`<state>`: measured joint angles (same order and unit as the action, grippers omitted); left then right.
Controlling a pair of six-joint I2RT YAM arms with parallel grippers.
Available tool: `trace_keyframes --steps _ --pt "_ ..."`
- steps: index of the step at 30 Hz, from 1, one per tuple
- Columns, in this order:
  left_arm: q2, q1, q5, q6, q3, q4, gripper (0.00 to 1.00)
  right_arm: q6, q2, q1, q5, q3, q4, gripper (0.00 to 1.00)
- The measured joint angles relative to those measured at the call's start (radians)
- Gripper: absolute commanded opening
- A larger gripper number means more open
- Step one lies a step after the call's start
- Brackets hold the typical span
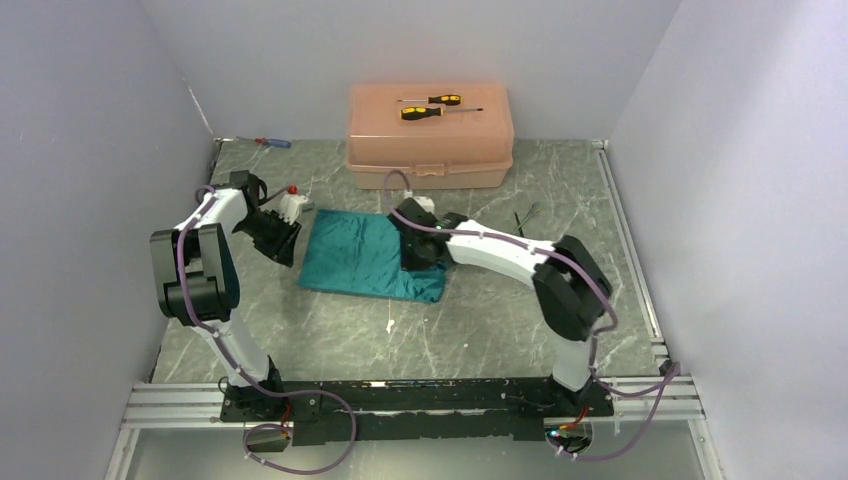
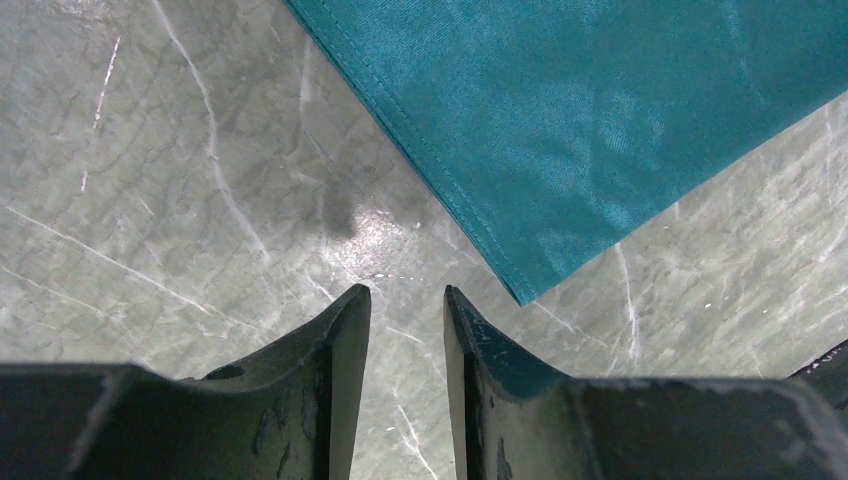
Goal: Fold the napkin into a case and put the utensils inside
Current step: Fold the rectangle-folded napkin at the center of the board.
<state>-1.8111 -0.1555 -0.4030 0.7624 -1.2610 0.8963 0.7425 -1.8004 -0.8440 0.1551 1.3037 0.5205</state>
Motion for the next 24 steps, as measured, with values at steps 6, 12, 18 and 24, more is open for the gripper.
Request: trace_keyframes --steps 6,12,18,24 --pt "0.000 0.000 -0.011 -0.016 0.001 -0.017 0.38 -0.075 -0.252 -0.053 -0.036 0.312 0.058 0.00" --pt "0.000 -0.005 -0.014 -0.025 0.027 -0.032 0.37 -0.161 -0.478 -0.085 -0.098 0.665 0.136 0.00" --pt "-0.002 -0.034 -0.008 -0.046 0.028 -0.038 0.36 -0.200 -0.615 -0.109 -0.172 0.897 0.172 0.00" --pt "-0.008 -0.059 0.002 -0.053 0.028 -0.047 0.36 -0.207 -0.642 -0.121 -0.261 0.904 0.140 0.00"
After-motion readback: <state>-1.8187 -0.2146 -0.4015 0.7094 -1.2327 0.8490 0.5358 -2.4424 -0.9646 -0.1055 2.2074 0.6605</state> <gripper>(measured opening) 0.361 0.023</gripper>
